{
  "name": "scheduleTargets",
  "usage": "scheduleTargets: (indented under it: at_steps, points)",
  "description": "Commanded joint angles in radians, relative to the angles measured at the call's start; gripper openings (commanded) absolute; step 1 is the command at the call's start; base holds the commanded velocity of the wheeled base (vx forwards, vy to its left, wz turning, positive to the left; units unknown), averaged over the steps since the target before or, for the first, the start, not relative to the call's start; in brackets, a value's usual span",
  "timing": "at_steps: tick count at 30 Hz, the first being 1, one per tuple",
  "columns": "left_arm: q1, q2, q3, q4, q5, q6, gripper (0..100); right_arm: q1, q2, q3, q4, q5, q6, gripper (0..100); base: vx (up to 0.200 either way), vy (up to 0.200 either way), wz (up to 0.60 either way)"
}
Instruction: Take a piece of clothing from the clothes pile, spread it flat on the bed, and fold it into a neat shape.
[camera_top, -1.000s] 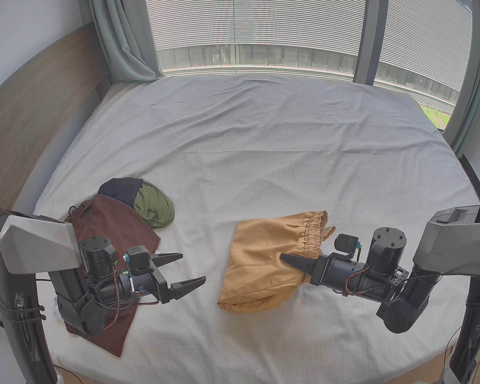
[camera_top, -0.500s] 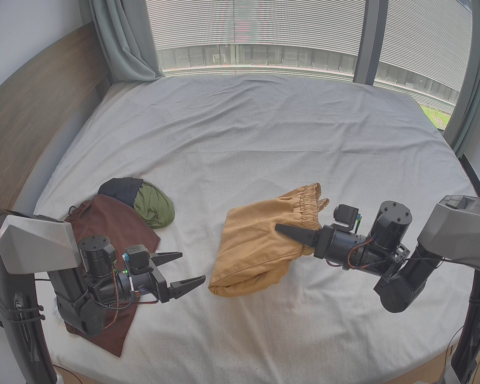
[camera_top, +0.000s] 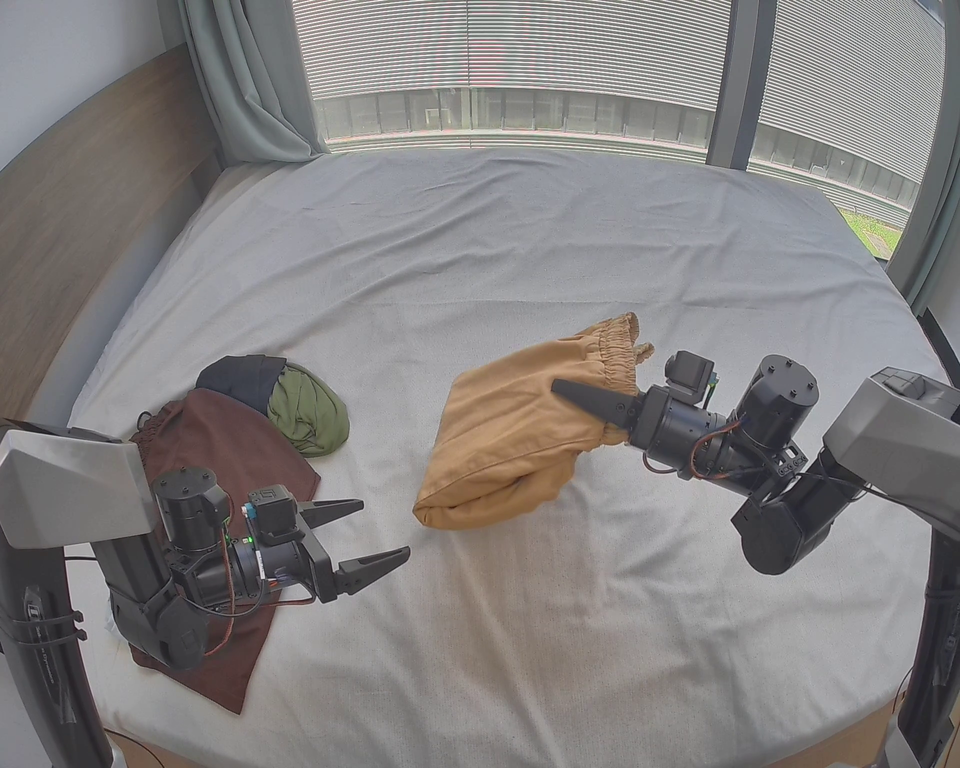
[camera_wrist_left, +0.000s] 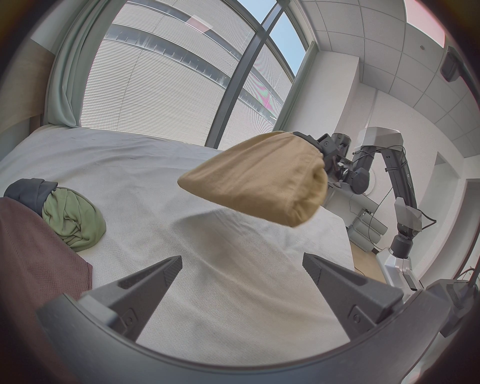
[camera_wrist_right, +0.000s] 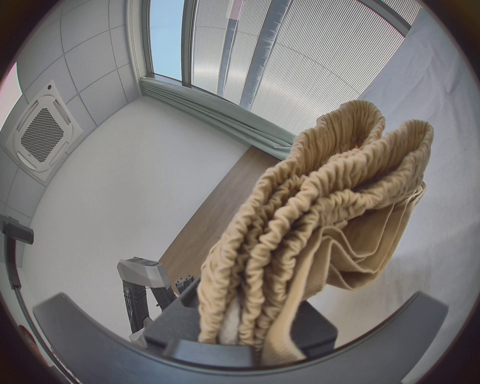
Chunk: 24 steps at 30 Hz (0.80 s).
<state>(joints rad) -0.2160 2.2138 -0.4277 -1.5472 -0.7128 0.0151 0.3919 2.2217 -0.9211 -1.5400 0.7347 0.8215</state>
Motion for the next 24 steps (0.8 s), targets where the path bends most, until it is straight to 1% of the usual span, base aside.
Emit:
scheduleTargets:
  at_steps: [1,6,11,18,24]
  points:
    - [0.001,-0.002,0.0,-0.001,-0.001,0.0,100,-0.022,0.107,-0.148,-0.002,0.011,0.057,0,0.0,0.0,0.0]
    - [0.001,-0.003,0.0,-0.001,-0.001,0.0,100,-0.033,0.174,-0.298,0.0,0.011,0.15,0,0.0,0.0,0.0]
    - [0.001,0.0,0.0,-0.001,-0.001,0.0,100,-0.047,0.297,-0.421,0.0,0.015,0.162,0,0.0,0.0,0.0]
    - [0.001,0.0,0.0,-0.001,-0.008,-0.001,100,-0.056,0.366,-0.446,0.001,0.015,0.162,0,0.0,0.0,0.0]
    - [0.001,0.0,0.0,-0.001,-0.01,0.0,100,-0.056,0.374,-0.455,0.02,0.015,0.162,0,0.0,0.0,0.0]
